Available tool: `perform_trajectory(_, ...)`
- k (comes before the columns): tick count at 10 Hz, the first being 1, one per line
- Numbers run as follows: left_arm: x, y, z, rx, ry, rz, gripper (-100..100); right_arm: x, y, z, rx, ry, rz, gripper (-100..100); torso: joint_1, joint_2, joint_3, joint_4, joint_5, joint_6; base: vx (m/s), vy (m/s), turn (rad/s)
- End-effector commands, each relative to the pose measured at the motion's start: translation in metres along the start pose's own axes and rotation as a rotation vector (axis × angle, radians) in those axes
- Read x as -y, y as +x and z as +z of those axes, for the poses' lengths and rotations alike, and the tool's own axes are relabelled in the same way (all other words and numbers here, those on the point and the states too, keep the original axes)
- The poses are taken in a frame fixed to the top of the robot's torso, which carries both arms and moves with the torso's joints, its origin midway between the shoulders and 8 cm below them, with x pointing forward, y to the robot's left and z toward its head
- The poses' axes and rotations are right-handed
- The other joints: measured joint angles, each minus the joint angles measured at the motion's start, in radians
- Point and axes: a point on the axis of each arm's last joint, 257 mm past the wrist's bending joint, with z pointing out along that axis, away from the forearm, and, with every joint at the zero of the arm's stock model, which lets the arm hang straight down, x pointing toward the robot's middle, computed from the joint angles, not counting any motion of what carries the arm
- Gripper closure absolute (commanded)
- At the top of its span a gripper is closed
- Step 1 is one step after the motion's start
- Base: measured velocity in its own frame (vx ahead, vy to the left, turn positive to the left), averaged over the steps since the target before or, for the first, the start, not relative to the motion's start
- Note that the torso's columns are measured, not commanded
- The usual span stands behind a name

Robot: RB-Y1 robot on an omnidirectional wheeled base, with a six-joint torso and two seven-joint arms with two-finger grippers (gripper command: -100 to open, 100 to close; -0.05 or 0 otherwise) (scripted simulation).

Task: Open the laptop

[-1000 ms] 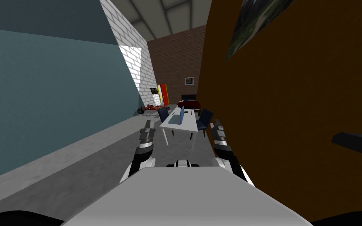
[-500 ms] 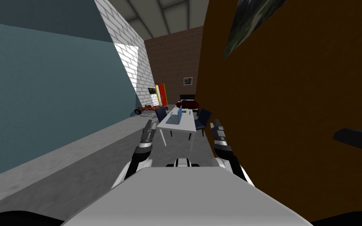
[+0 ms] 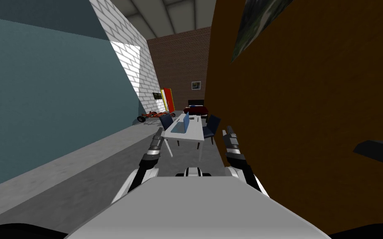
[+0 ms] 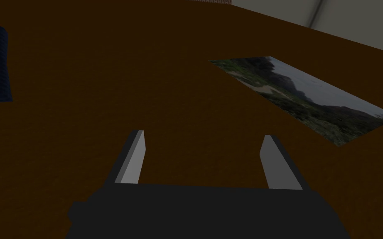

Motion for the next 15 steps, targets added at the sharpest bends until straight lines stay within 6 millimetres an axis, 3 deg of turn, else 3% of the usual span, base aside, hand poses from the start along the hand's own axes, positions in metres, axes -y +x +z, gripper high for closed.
perform_trajectory(1,-0.017,-0.004,0.001,-0.011,-0.052,0.050,-100,0.000,0.000,0.000,0.000,0.000,0.000,0,0.000,0.000,0.000,0.000,0.000,0.000,0.069,-0.059,-0.070)
perform_trajectory(9,-0.071,-0.023,-0.002,-0.057,-0.214,0.229,-100,0.000,0.000,0.000,0.000,0.000,0.000,0,-0.001,-0.002,-0.001,-0.001,0.000,0.000,0.076,-0.068,-0.081)
perform_trajectory(15,-0.111,-0.052,-0.006,-0.108,-0.338,0.417,-100,0.000,0.000,0.000,0.000,0.000,0.000,0,-0.001,-0.002,-0.001,0.000,0.000,0.000,0.079,-0.079,-0.090)
